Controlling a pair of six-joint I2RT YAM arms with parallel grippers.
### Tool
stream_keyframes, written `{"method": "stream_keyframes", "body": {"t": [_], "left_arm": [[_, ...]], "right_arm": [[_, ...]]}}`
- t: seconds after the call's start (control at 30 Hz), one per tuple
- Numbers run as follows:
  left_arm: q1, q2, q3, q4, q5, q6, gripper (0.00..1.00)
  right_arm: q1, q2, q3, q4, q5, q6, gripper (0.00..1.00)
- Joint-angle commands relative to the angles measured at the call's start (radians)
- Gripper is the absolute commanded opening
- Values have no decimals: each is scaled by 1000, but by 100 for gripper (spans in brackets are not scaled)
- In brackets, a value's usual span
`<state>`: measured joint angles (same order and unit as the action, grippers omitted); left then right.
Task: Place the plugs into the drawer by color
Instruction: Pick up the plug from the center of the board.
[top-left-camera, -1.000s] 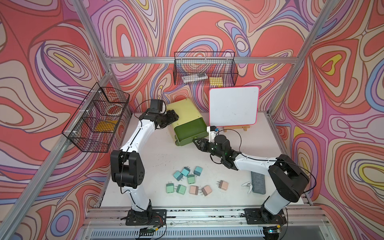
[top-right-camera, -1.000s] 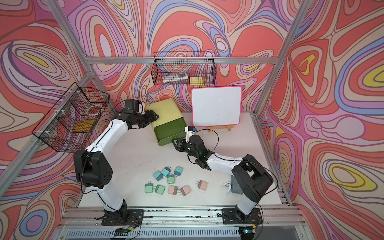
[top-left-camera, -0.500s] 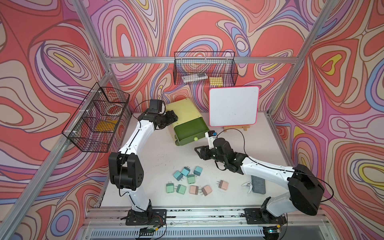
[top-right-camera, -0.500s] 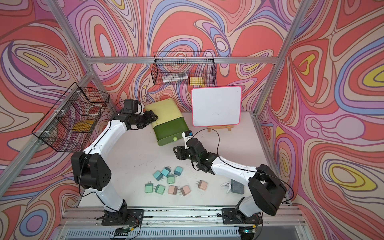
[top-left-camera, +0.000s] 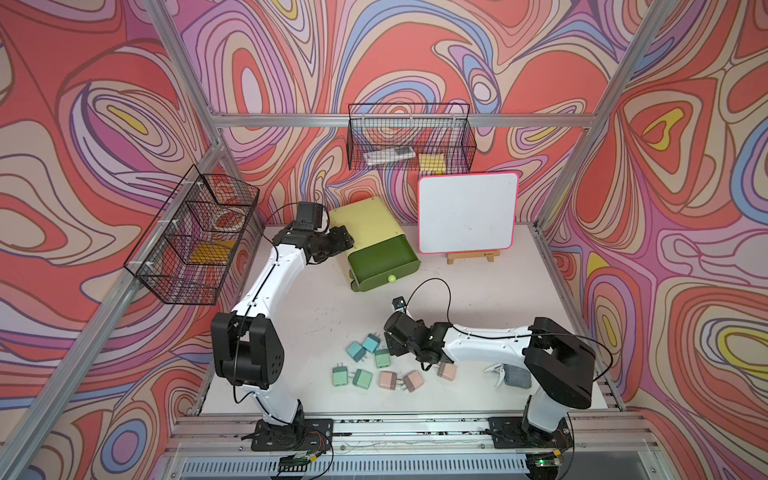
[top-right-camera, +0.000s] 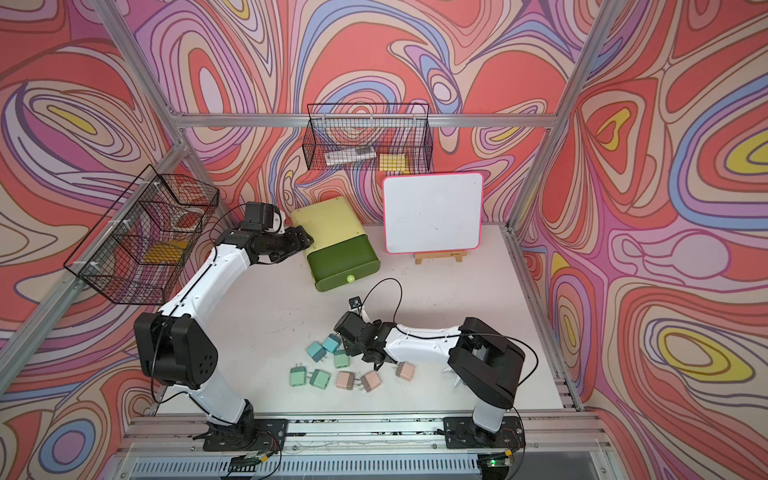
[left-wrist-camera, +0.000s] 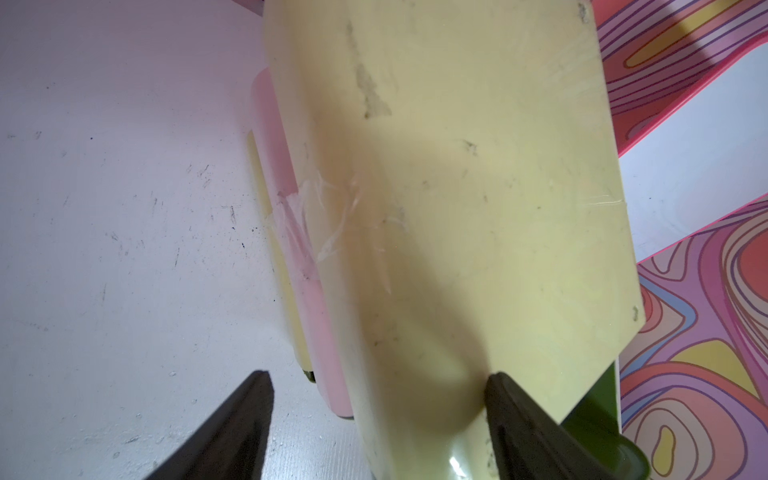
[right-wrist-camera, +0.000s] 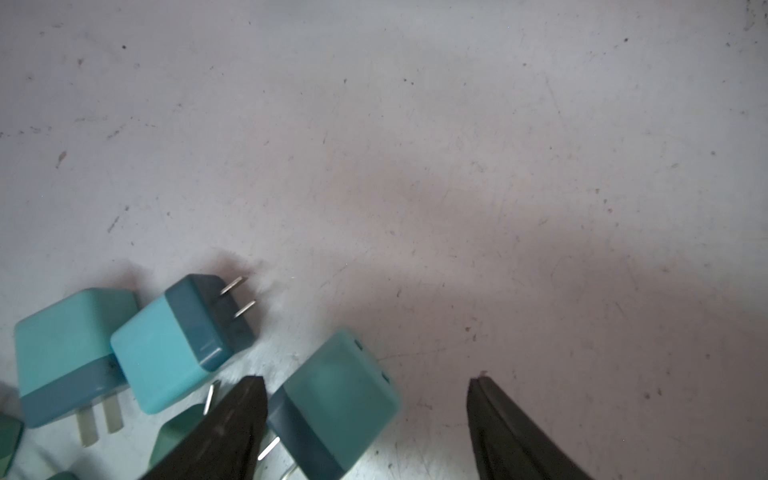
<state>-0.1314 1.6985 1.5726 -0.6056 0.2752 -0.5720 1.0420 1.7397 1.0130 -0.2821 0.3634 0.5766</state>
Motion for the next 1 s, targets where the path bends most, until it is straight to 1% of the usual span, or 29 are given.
{"method": "stream_keyframes", "body": {"t": [0.0,0.23,0.43,0.77,0.97], "left_arm": [[-5,-29,-35,-43,-28,33,80],[-5,-36,-41,-40,-28,35,81],[-5,-43,-50,-36,-29,37,81],[-7,-42,-52,-32,-27,32,81],[-12,-45,-53,-28,-24,32,81]], "right_arm": [[10,9,24,-22,50,22,81],[33,80,62,-56,45,52,84],[33,93,55,-82,48,76,84],[34,37,-15,-80,51,113,71],[34,-12,-45,-85,50,125,70]]}}
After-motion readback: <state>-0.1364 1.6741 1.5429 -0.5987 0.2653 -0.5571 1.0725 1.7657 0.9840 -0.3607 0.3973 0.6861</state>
